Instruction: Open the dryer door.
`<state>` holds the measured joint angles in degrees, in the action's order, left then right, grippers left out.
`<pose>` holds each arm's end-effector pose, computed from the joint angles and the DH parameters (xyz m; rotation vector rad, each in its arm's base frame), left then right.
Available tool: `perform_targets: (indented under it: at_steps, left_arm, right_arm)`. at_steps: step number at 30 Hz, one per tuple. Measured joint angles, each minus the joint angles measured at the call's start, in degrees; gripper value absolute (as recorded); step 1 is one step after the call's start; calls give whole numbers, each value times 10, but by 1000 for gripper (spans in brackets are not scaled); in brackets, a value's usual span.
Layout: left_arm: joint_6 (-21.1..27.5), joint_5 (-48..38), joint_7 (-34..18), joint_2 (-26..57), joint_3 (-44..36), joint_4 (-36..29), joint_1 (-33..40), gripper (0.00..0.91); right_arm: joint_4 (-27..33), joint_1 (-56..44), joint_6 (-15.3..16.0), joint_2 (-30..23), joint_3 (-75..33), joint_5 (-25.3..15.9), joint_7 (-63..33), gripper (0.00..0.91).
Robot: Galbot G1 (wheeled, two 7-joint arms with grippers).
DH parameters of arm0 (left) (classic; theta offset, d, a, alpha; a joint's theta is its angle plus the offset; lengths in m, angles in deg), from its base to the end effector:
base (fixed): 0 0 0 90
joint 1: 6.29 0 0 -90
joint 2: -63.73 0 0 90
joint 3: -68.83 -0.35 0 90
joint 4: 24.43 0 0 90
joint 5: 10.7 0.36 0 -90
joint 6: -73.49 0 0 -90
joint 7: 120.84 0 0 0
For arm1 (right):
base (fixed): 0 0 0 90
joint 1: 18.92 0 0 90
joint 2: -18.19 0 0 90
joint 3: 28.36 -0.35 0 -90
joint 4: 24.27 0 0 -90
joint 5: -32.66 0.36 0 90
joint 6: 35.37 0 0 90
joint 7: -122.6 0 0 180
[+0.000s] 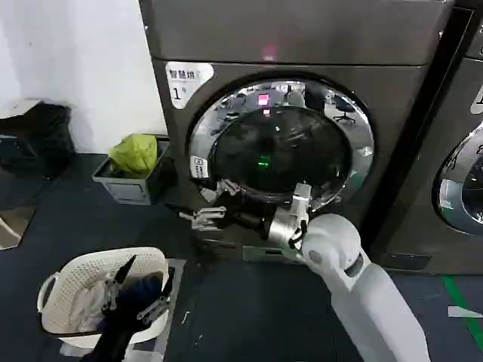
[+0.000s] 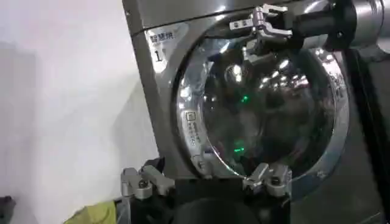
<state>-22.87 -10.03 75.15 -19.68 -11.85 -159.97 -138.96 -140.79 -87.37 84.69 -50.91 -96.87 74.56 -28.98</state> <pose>0.1235 0.0512 -0.2332 0.3768 2.9591 0.3462 0.3592 0.0427 -0.0935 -1.7063 2.5188 0.2043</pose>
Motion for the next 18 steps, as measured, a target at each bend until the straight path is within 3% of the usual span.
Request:
perform_targets:
  at_steps: [6, 13, 18]
  left_arm:
    - [0, 0, 0, 1, -1, 0, 0, 907]
    - [0, 0, 0, 3, -2, -1, 0, 907]
    - [0, 0, 0, 4, -3, -3, -1, 907]
  right_arm:
    - [2, -40, -34, 18, -27, -41, 17, 907]
    - [11, -90, -77, 42, -67, -49, 19, 907]
    - [26, -105, -125, 53, -80, -85, -17, 907]
